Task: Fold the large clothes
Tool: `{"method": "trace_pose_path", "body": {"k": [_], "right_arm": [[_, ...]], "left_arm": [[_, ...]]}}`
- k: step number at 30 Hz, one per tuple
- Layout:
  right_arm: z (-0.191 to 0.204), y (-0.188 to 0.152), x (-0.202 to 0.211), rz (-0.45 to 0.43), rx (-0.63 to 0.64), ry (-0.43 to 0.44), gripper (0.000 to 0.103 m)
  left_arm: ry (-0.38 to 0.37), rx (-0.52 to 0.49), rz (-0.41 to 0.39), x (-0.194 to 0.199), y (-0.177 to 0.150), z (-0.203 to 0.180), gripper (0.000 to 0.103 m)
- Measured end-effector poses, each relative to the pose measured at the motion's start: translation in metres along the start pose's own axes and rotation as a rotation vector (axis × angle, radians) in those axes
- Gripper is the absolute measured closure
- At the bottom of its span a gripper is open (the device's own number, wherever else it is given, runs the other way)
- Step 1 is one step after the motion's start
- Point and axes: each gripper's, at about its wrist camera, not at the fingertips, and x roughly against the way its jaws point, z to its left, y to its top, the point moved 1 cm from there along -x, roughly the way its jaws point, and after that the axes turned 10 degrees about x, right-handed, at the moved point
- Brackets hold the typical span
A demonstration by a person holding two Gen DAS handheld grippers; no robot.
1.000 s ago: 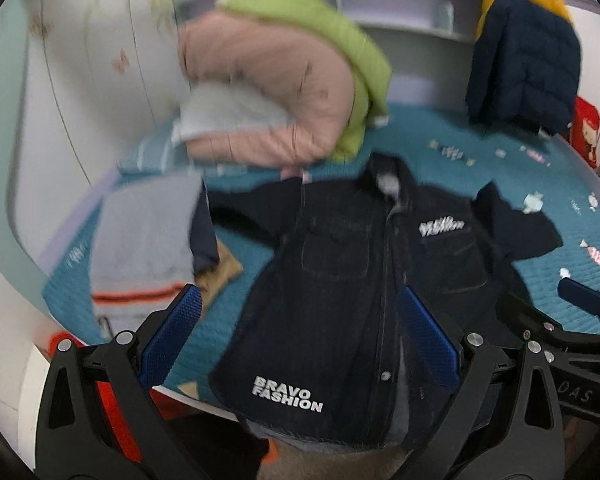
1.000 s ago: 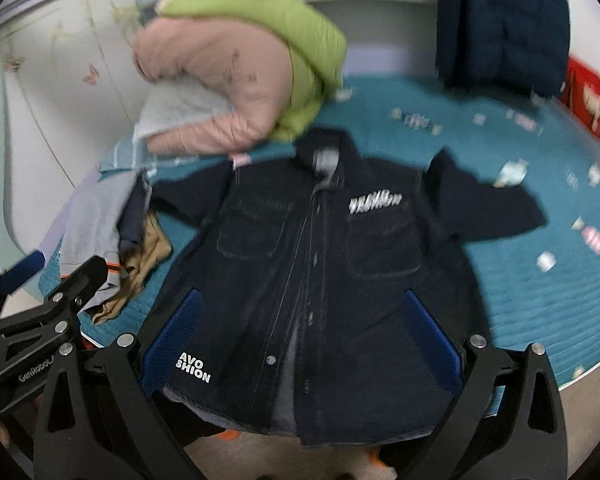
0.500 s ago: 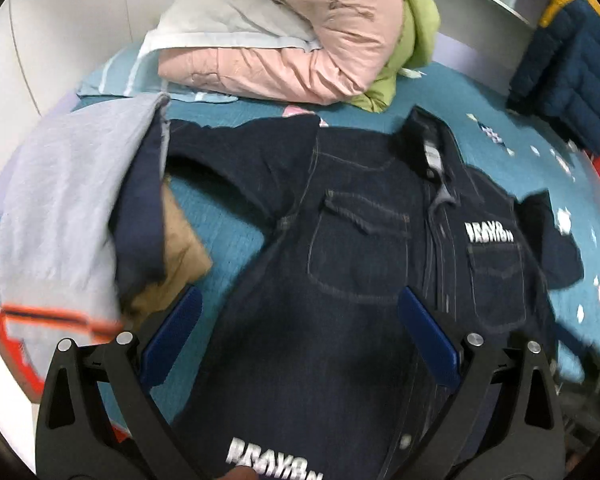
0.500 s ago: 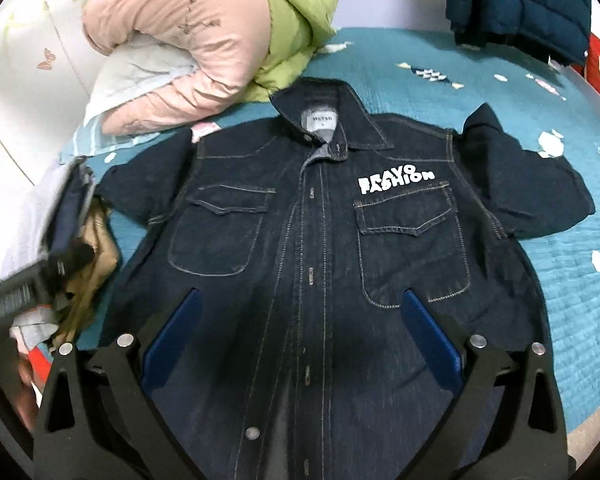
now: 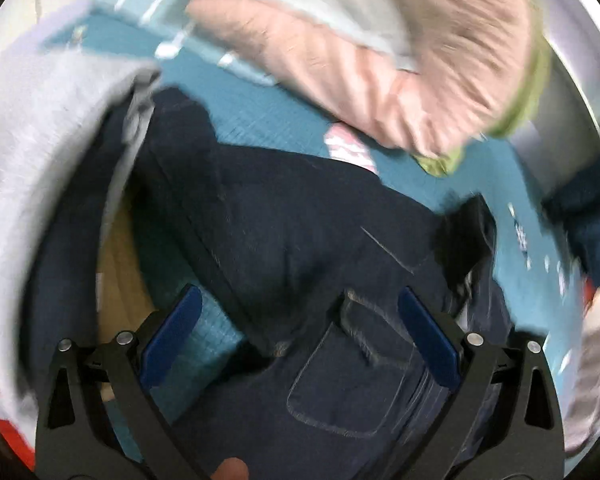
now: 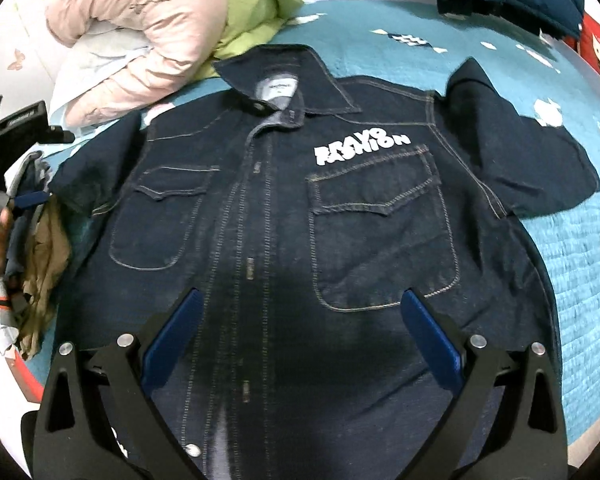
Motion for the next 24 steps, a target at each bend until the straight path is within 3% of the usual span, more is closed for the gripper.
{"method": "trace_pose_path", "body": {"k": [8, 11, 12, 13, 15, 16, 18, 21, 24], "right_arm": [[-0.013, -0.005, -0.011, 0.024, 0.0, 0.006, 0.007], [-0.015, -0.007, -0.014, 0.031, -0.001, 0.007, 0.007], [-0.016, -0.007, -0.015, 0.035, -0.004, 0.01, 0.007], [-0.017, -0.008, -0.016, 0.038, -0.005, 0.009, 0.007], [-0.019, -0.008, -0.016, 0.038, -0.009, 0.007, 0.007], [-0.02, -0.008, -0.015, 0.036, -0.012, 0.007, 0.007], [-0.023, -0.008, -0.015, 0.032, -0.017, 0.003, 0.007], [-0.03, -0.007, -0.015, 0.028, -0.03, -0.005, 0.007], [-0.04, -0.006, -0.013, 0.015, -0.041, -0.019, 0.007]], "left_arm": [[0.058, 0.215, 0.055, -0.042, 0.048, 0.03, 0.005], [0.052, 0.225, 0.039, -0.052, 0.062, 0.033, 0.006], [0.047, 0.203, 0.01, -0.052, 0.065, 0.03, 0.016], [0.057, 0.171, -0.01, -0.049, 0.066, 0.027, 0.046], [0.039, 0.067, -0.081, -0.035, 0.062, 0.014, 0.061], [0.038, 0.029, -0.111, -0.029, 0.06, 0.009, 0.073], [0.04, -0.051, -0.163, -0.015, 0.053, -0.004, 0.084], [0.029, -0.175, -0.242, -0.001, 0.039, -0.033, 0.089], [-0.019, -0.408, -0.353, 0.027, -0.009, -0.084, 0.091]]}}
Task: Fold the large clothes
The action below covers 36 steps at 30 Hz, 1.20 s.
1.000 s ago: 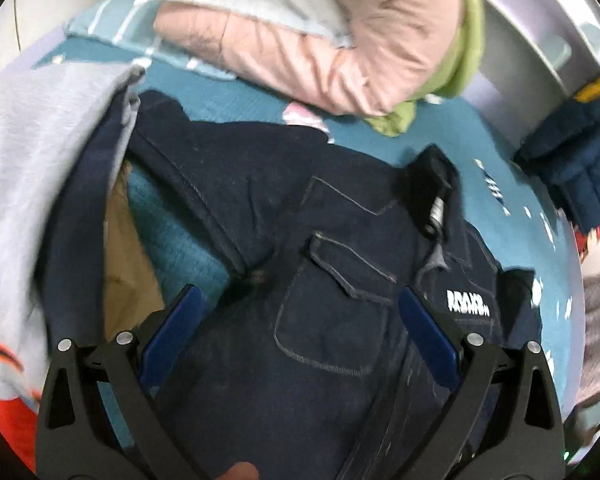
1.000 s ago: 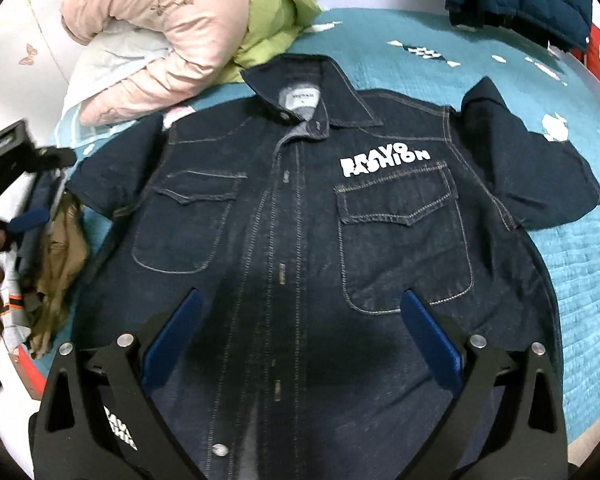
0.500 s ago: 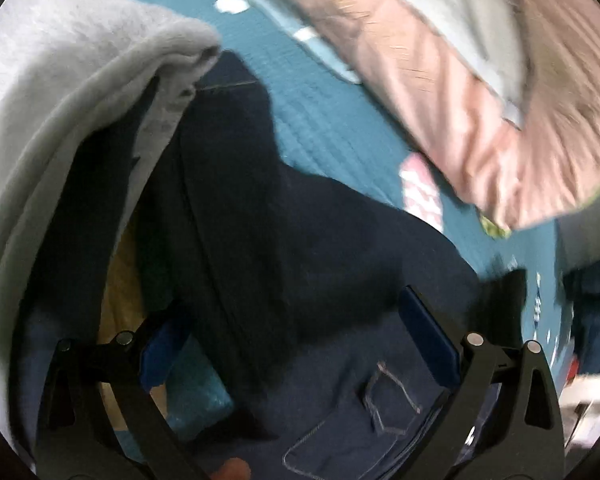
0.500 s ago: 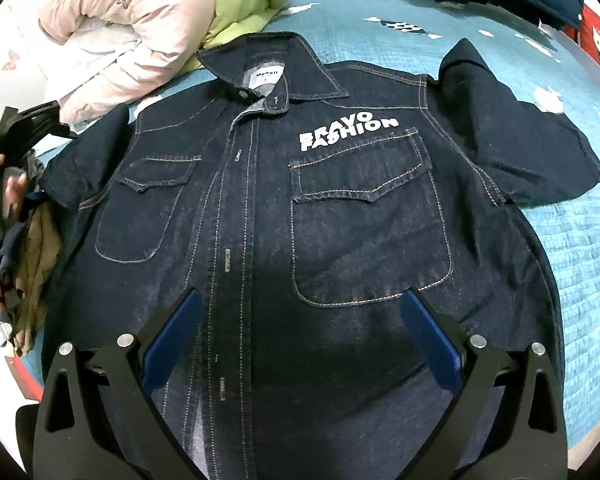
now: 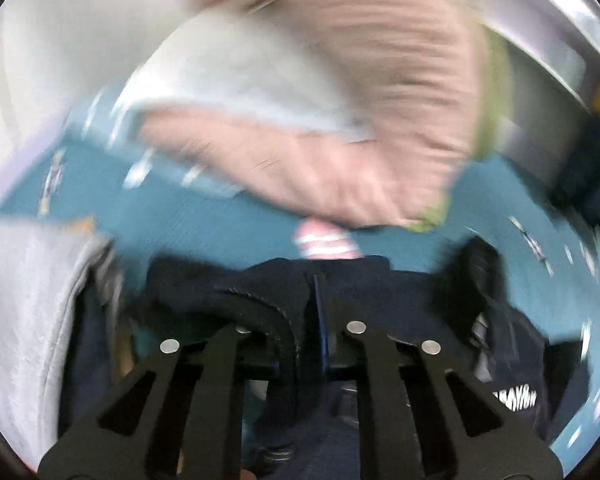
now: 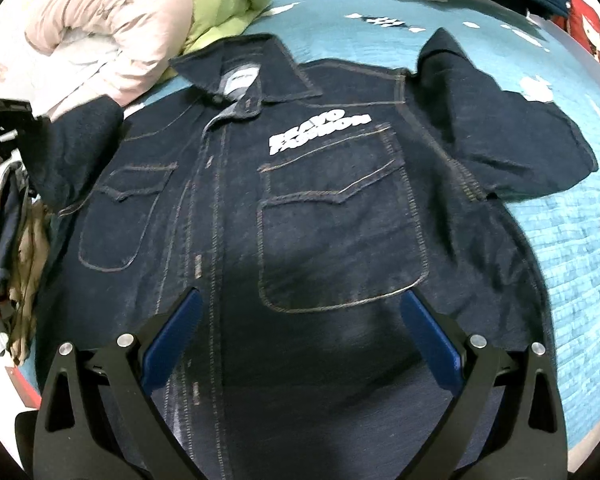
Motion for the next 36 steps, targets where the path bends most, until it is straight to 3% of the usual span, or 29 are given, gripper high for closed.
{"method": "trace_pose_path", "body": {"k": [3, 6, 8, 10, 11, 13, 14, 16, 19, 22, 25, 29, 33, 35, 36], "right_arm": [[-0.019, 0.005, 0.003, -0.028, -0.032, -0.035, 0.007], [-0.043, 0.009, 0.005, -0.056, -0.081, -0.065, 0.007], [-0.059, 0.011, 0.004, -0.064, -0.102, -0.069, 0.007], [-0.068, 0.012, 0.0, -0.057, -0.111, -0.065, 0.007], [-0.072, 0.014, 0.0, -0.062, -0.112, -0.059, 0.007], [-0.077, 0.017, -0.001, -0.067, -0.123, -0.048, 0.007], [-0.078, 0.021, 0.001, -0.078, -0.125, -0.041, 0.007], [-0.076, 0.027, 0.003, -0.087, -0.119, -0.031, 0.007], [-0.057, 0.044, 0.008, -0.125, -0.065, 0.001, 0.007], [-0.025, 0.061, 0.013, -0.16, 0.023, 0.034, 0.007], [0.021, 0.077, 0.015, -0.189, 0.131, 0.072, 0.007], [0.095, 0.093, 0.009, -0.203, 0.276, 0.111, 0.007], [0.155, 0.104, -0.007, -0.184, 0.375, 0.15, 0.007], [0.183, 0.114, -0.022, -0.158, 0.401, 0.156, 0.007], [0.191, 0.117, -0.027, -0.147, 0.403, 0.168, 0.01]], "left_arm": [[-0.085, -0.224, -0.05, 0.026, -0.039, -0.073, 0.091], [-0.11, -0.435, 0.002, 0.017, -0.103, -0.133, 0.091], [-0.099, -0.507, 0.097, -0.003, -0.142, -0.148, 0.086], [-0.073, -0.587, 0.159, -0.021, -0.175, -0.153, 0.048], [-0.063, -0.639, 0.146, -0.023, -0.19, -0.154, 0.042], [-0.054, -0.714, 0.073, -0.013, -0.208, -0.153, 0.018], [-0.06, -0.738, 0.028, -0.004, -0.214, -0.15, 0.014], [-0.058, -0.723, -0.026, 0.01, -0.215, -0.137, 0.012], [-0.056, -0.628, -0.045, 0.025, -0.2, -0.104, 0.012], [0.052, -0.48, -0.039, 0.023, -0.182, -0.06, 0.011], [0.093, -0.302, 0.057, 0.001, -0.162, -0.012, 0.011], [0.15, -0.208, 0.186, -0.036, -0.153, 0.025, 0.011], [0.075, -0.035, 0.312, -0.056, -0.145, 0.054, 0.011], [0.065, -0.046, 0.309, -0.057, -0.143, 0.053, 0.011], [0.048, -0.006, 0.33, -0.061, -0.141, 0.059, 0.01]]}}
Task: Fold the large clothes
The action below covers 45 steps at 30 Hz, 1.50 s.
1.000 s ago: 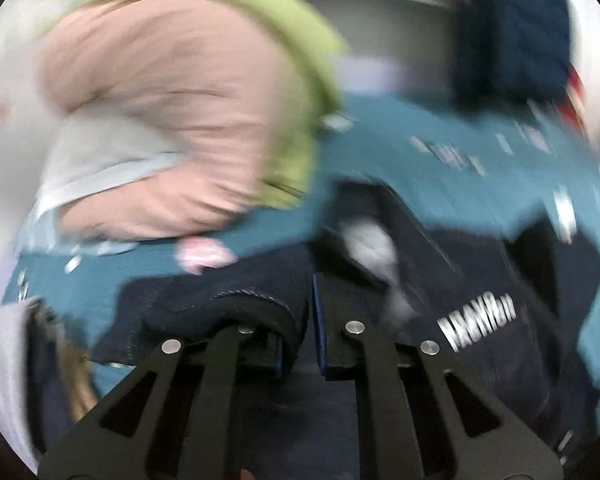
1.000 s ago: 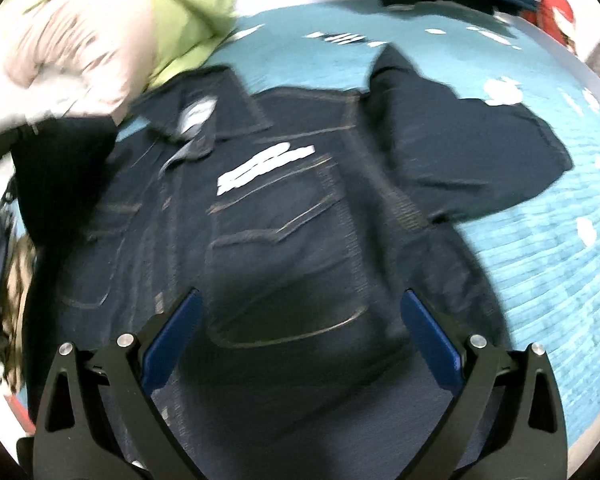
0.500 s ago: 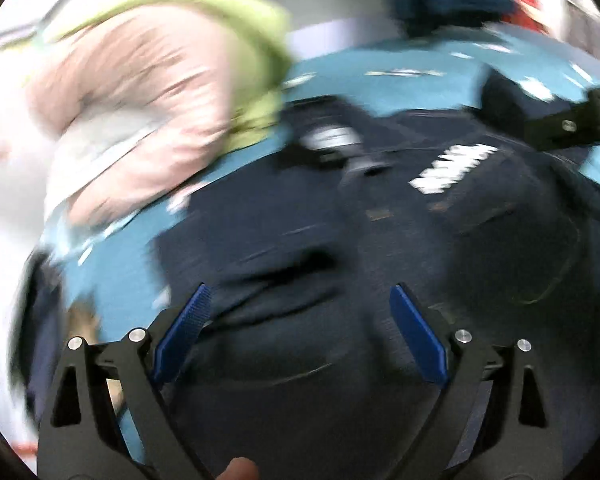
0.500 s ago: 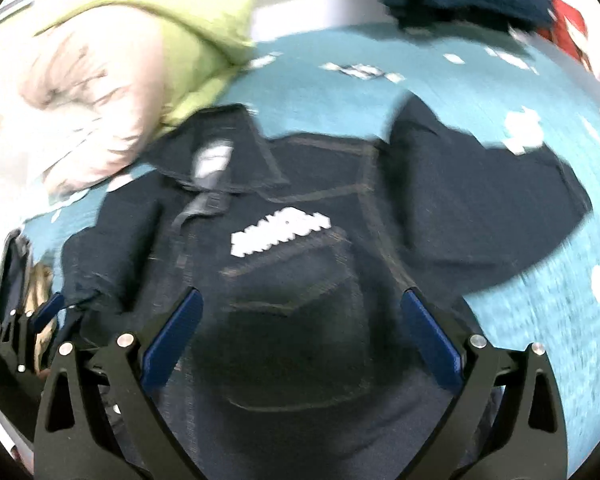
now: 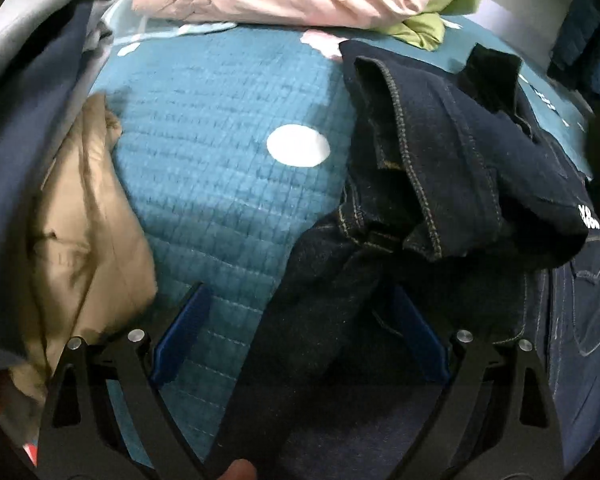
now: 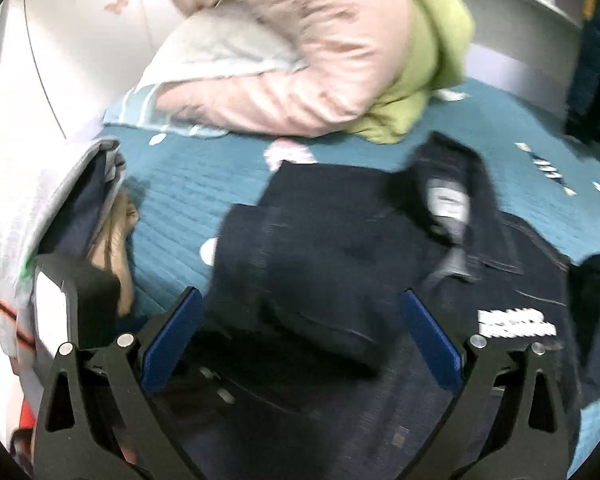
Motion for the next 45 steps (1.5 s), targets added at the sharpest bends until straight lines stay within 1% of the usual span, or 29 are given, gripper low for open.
{"method": "trace_pose_path", "body": {"k": [1, 3, 6, 9, 12, 13, 14, 15, 16, 17, 18, 19, 22, 24, 25, 28, 29, 30, 32, 33, 35, 36, 38, 39, 40, 41, 42, 44, 45], "right_arm": [[0.003, 0.006, -0.01, 0.004, -0.016, 0.022, 0.01], [0.006, 0.015, -0.031, 0.054, -0.038, 0.052, 0.011], [0.005, 0.017, -0.051, 0.109, -0.057, 0.073, 0.017], [0.01, 0.015, -0.072, 0.181, -0.068, 0.12, 0.02], [0.02, 0.015, -0.082, 0.207, -0.028, 0.101, 0.02], [0.025, 0.015, -0.086, 0.221, 0.001, 0.081, 0.027], [0.029, 0.014, -0.09, 0.241, 0.035, 0.034, 0.031], [0.031, 0.012, -0.094, 0.259, 0.064, 0.013, 0.041], [0.031, 0.01, -0.097, 0.266, 0.075, 0.001, 0.06], [0.025, 0.009, -0.095, 0.257, 0.06, 0.001, 0.065], [0.016, 0.009, -0.087, 0.232, 0.017, 0.032, 0.076], [0.008, 0.01, -0.078, 0.202, -0.019, 0.051, 0.077], [-0.024, 0.01, -0.042, 0.095, -0.096, 0.098, 0.078], [-0.06, 0.005, -0.018, 0.034, -0.182, 0.145, 0.078], [-0.077, 0.002, -0.01, 0.015, -0.22, 0.147, 0.078], [-0.142, -0.019, 0.008, -0.05, -0.373, 0.199, 0.078], [-0.167, -0.032, 0.012, -0.06, -0.429, 0.191, 0.078], [-0.182, -0.041, 0.016, -0.06, -0.469, 0.18, 0.078], [-0.228, -0.075, 0.012, -0.047, -0.588, 0.166, 0.078], [-0.24, -0.086, 0.008, -0.032, -0.617, 0.143, 0.076], [-0.263, -0.117, -0.003, 0.043, -0.622, 0.041, 0.076], [-0.269, -0.127, -0.003, 0.048, -0.632, 0.049, 0.078], [-0.273, -0.135, 0.013, -0.006, -0.635, 0.09, 0.073], [-0.274, -0.136, 0.026, -0.03, -0.629, 0.095, 0.067], [-0.274, -0.137, 0.037, -0.055, -0.631, 0.104, 0.065], [-0.28, -0.139, 0.056, -0.094, -0.637, 0.124, 0.064], [-0.285, -0.14, 0.067, -0.112, -0.641, 0.121, 0.063], [-0.302, -0.149, 0.098, -0.146, -0.662, 0.068, 0.058], [-0.322, -0.161, 0.118, -0.164, -0.702, 0.013, 0.052]], "left_arm": [[-0.021, 0.027, 0.006, 0.002, -0.002, 0.004, 0.01], [-0.031, 0.063, -0.001, 0.002, 0.003, 0.011, 0.01], [-0.012, 0.025, -0.016, 0.009, -0.002, 0.01, 0.01], [-0.033, 0.048, -0.021, 0.013, -0.003, 0.012, 0.01], [-0.035, 0.061, -0.007, 0.011, -0.004, 0.018, 0.01], [-0.034, 0.061, -0.008, 0.014, -0.007, 0.021, 0.01], [-0.028, 0.053, -0.014, 0.015, -0.009, 0.02, 0.01], [-0.024, 0.047, -0.017, 0.016, -0.009, 0.019, 0.01], [-0.014, 0.038, -0.019, 0.017, -0.011, 0.018, 0.01], [-0.012, 0.035, -0.018, 0.017, -0.011, 0.018, 0.01], [-0.021, 0.034, -0.017, 0.018, -0.012, 0.018, 0.01], [-0.035, 0.035, -0.025, 0.021, -0.011, 0.017, 0.01], [-0.073, 0.016, -0.08, 0.033, -0.005, 0.007, 0.01], [-0.104, -0.002, -0.112, 0.041, -0.003, -0.003, 0.01], [-0.11, -0.009, -0.12, 0.044, -0.003, -0.006, 0.01], [-0.159, -0.019, -0.15, 0.054, -0.002, -0.02, 0.01], [-0.176, -0.025, -0.157, 0.058, -0.002, -0.026, 0.01], [-0.193, -0.041, -0.161, 0.059, -0.001, -0.035, 0.01], [-0.185, -0.076, -0.166, 0.06, 0.004, -0.054, 0.01], [-0.185, -0.094, -0.176, 0.058, 0.006, -0.066, 0.01], [-0.168, -0.107, -0.167, 0.049, 0.011, -0.089, 0.01], [-0.162, -0.117, -0.156, 0.044, 0.014, -0.096, 0.01], [-0.152, -0.15, -0.111, 0.023, 0.016, -0.116, 0.01], [-0.115, -0.165, -0.057, 0.006, 0.017, -0.123, 0.01], [-0.062, -0.184, -0.01, -0.008, 0.016, -0.127, 0.01], [-0.036, -0.21, -0.002, -0.017, 0.014, -0.13, 0.01], [-0.02, -0.228, -0.02, -0.018, 0.015, -0.134, 0.01], [-0.012, -0.223, -0.018, -0.014, 0.018, -0.137, 0.01], [-0.052, -0.194, -0.023, -0.007, 0.02, -0.137, 0.01]]}}
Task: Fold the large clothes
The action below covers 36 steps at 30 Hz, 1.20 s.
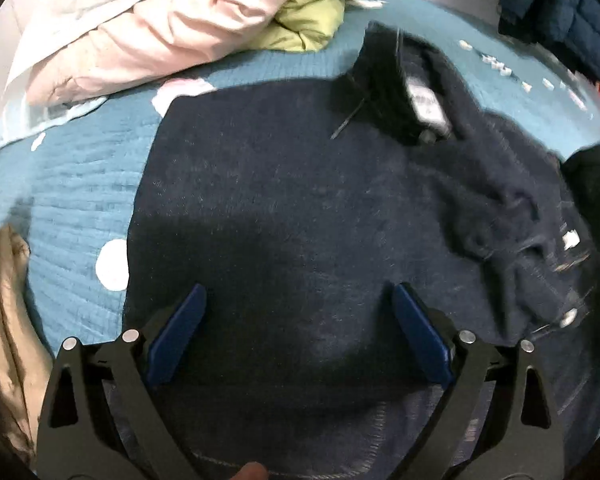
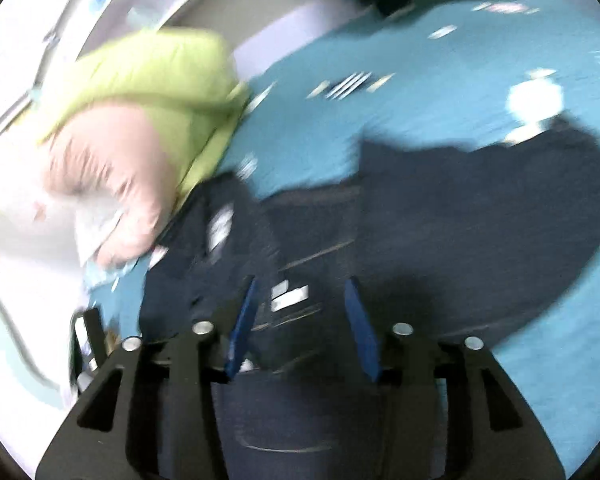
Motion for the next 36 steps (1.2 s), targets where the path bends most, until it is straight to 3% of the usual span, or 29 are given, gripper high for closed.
{"method": "trace_pose_path", "body": {"k": [4, 9, 14, 16, 17, 18, 19, 20, 23, 26, 29, 34, 36], "right_arm": [[-0.085, -0.001, 0.04, -0.06, -0.197, -0.154, 0.049], [-0.179, -0.019, 0.04, -0.061, -0.466, -0.21, 0.048], [-0.208, -0.02, 0.02, -0.038, -0.555, -0.217, 0.048], [-0.212, -0.013, 0.018, -0.099, -0.563, -0.205, 0.049], [-0.211, -0.008, 0.017, -0.129, -0.544, -0.185, 0.053], [-0.211, -0.004, 0.015, -0.146, -0.529, -0.168, 0.076], [-0.21, -0.004, 0.013, -0.145, -0.527, -0.162, 0.092], [-0.208, -0.001, 0.013, -0.157, -0.525, -0.151, 0.096], [-0.168, 0.013, 0.033, -0.257, -0.374, -0.141, 0.098], [-0.086, 0.033, 0.046, -0.312, -0.149, -0.087, 0.1], [0.008, 0.041, 0.044, -0.336, 0.029, 0.025, 0.1], [0.144, 0.019, 0.005, -0.259, 0.224, 0.206, 0.1], [0.19, -0.003, -0.029, -0.167, 0.286, 0.227, 0.1]], "left_arm": [[-0.02, -0.005, -0.055, 0.02, 0.004, -0.017, 0.01], [-0.059, -0.092, -0.073, 0.034, 0.004, -0.062, 0.01], [-0.106, -0.161, -0.05, 0.041, 0.001, -0.095, 0.01], [-0.104, -0.175, -0.053, 0.044, 0.001, -0.1, 0.01], [-0.104, -0.175, -0.053, 0.045, 0.001, -0.101, 0.01], [-0.104, -0.173, -0.052, 0.045, 0.002, -0.101, 0.01], [-0.105, -0.17, -0.05, 0.044, 0.003, -0.1, 0.01], [-0.108, -0.163, -0.043, 0.043, 0.006, -0.097, 0.01], [-0.143, -0.121, -0.029, 0.045, 0.01, -0.083, 0.01], [-0.181, -0.063, -0.025, 0.05, 0.02, -0.063, 0.01], [-0.194, -0.005, -0.04, 0.059, 0.029, -0.041, 0.01], [-0.154, 0.05, -0.101, 0.083, 0.039, 0.009, 0.009], [-0.081, 0.049, -0.146, 0.093, 0.039, 0.03, 0.009]]}}
